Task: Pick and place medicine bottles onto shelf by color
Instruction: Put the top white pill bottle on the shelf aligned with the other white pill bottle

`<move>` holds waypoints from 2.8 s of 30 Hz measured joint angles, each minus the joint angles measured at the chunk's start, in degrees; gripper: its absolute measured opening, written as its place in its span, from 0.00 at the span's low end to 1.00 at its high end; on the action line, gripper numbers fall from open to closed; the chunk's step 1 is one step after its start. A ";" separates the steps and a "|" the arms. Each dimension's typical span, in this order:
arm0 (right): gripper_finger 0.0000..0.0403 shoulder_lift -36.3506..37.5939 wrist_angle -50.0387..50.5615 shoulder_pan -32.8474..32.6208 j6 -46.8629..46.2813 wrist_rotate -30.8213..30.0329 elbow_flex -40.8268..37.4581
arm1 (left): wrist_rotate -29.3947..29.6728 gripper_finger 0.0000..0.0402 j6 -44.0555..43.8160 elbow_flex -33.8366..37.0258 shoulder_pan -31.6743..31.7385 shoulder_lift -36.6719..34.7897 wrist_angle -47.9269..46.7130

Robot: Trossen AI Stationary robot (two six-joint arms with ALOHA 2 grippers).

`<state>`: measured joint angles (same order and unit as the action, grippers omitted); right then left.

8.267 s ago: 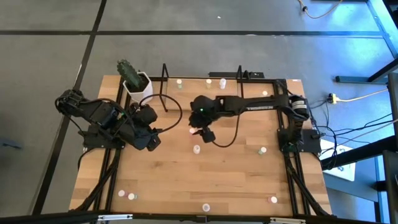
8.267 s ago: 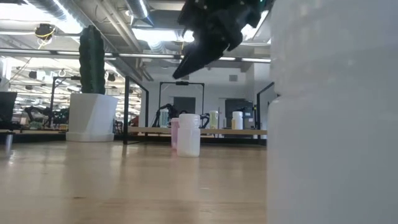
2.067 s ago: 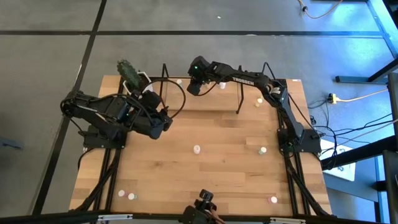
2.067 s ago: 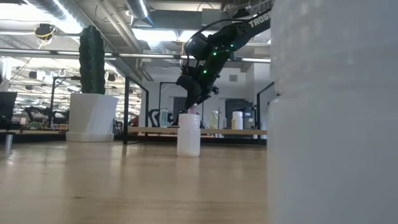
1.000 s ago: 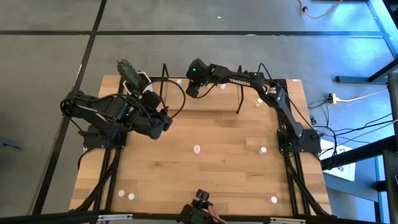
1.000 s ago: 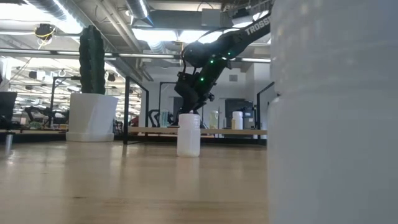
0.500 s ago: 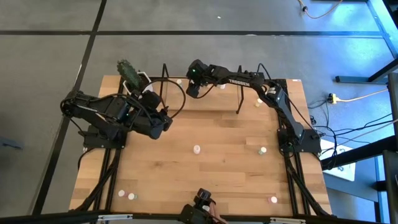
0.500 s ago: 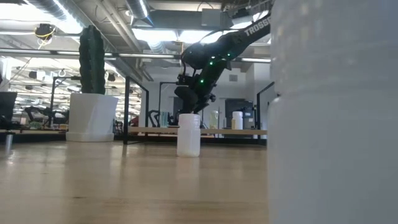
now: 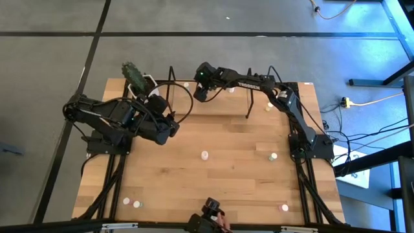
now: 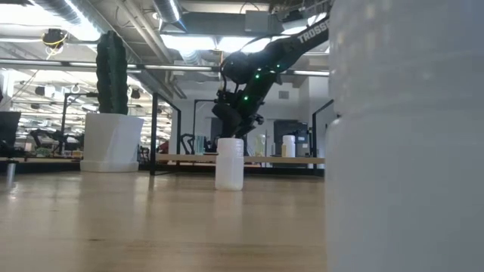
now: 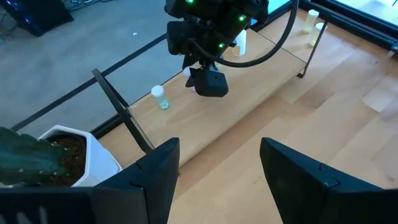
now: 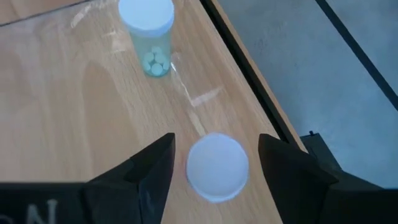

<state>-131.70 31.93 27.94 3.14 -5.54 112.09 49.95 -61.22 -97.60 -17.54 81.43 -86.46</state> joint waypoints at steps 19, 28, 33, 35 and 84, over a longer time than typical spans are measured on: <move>0.58 0.13 8.13 0.00 -1.40 0.19 10.48 | -1.64 0.54 0.07 -0.02 0.02 0.00 -0.05; 0.58 1.45 20.92 -1.44 1.07 0.00 22.96 | -1.64 0.54 0.09 0.00 -0.50 -0.02 -0.48; 0.58 7.09 24.25 -3.76 1.86 0.83 21.68 | -1.66 0.54 -0.01 0.00 -2.27 -0.04 -0.66; 0.58 8.50 26.94 -4.57 1.70 0.72 21.55 | -1.68 0.54 -0.08 0.00 -3.04 -0.04 -0.65; 0.58 20.45 48.61 -46.51 5.70 6.64 21.46 | -10.67 0.54 1.57 0.04 -32.86 2.83 -0.42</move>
<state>-111.26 80.55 -18.57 8.84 1.10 133.56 39.29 -59.65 -97.56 -50.40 84.25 -86.87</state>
